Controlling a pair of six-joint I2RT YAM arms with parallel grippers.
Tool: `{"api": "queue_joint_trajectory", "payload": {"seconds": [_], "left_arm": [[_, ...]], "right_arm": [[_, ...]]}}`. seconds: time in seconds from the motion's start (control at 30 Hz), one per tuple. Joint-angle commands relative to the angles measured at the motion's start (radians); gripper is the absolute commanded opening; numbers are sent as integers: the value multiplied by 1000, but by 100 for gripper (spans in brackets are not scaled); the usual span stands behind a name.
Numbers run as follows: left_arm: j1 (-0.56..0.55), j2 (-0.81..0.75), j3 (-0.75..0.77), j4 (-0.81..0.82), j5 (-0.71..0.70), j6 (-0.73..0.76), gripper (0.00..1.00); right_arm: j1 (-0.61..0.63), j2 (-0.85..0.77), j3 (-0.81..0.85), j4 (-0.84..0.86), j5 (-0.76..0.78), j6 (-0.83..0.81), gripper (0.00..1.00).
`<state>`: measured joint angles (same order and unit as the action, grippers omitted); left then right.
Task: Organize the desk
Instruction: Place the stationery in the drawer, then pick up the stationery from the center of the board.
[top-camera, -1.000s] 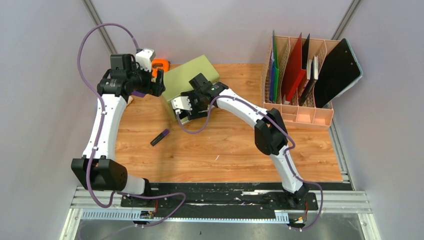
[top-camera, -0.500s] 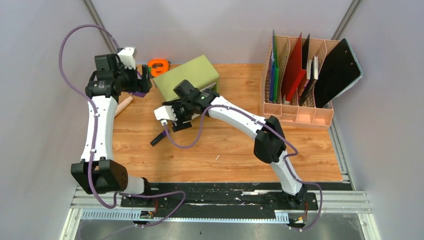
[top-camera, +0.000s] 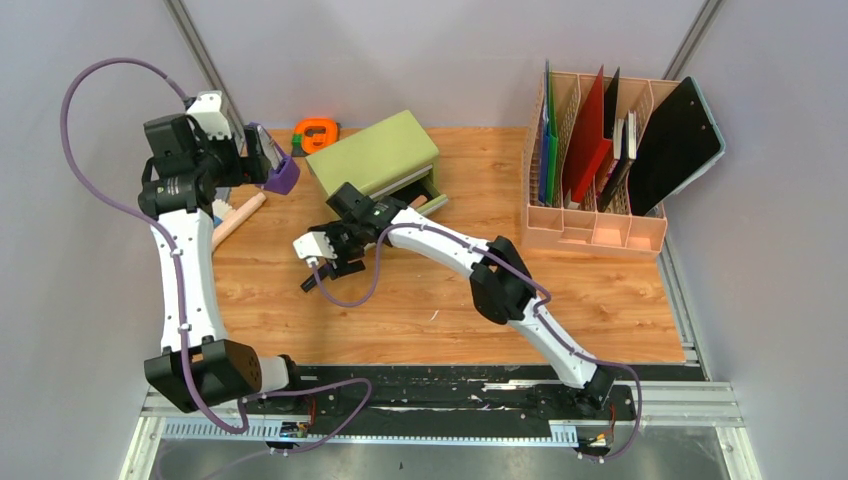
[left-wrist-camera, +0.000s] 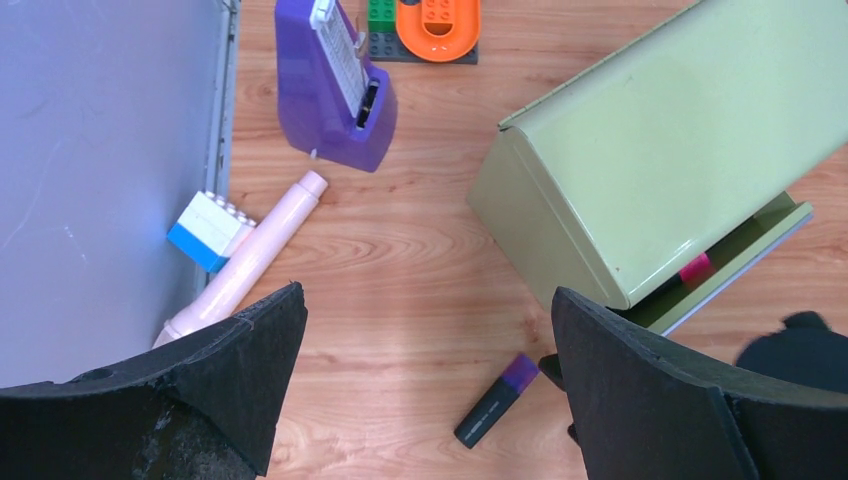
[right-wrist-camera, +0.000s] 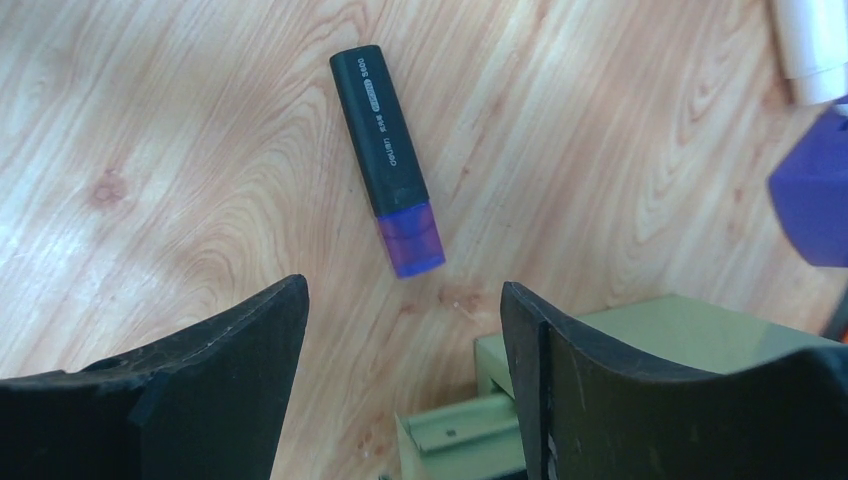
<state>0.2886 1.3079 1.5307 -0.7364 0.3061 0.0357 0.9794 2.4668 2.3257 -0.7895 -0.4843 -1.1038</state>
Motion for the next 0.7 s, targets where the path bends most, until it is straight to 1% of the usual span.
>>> {"api": "queue_joint_trajectory", "payload": {"seconds": [0.0, 0.1, 0.23, 0.57, 0.67], "left_arm": [[27, -41, -11, 31, 18, 13, 100], [30, -50, -19, 29, 19, 25, 100], [33, -58, -33, 29, 24, 36, 100], [39, -58, -57, 34, 29, 55, 100], [41, -58, -67, 38, 29, 56, 100]], "right_arm": [[-1, 67, 91, 42, -65, 1, 70], [-1, 113, 124, 53, -75, -5, 67], [-1, 161, 157, 59, -73, -12, 66], [-5, 190, 134, 58, -77, -41, 63], [-6, 192, 119, 45, -77, -54, 59]]}}
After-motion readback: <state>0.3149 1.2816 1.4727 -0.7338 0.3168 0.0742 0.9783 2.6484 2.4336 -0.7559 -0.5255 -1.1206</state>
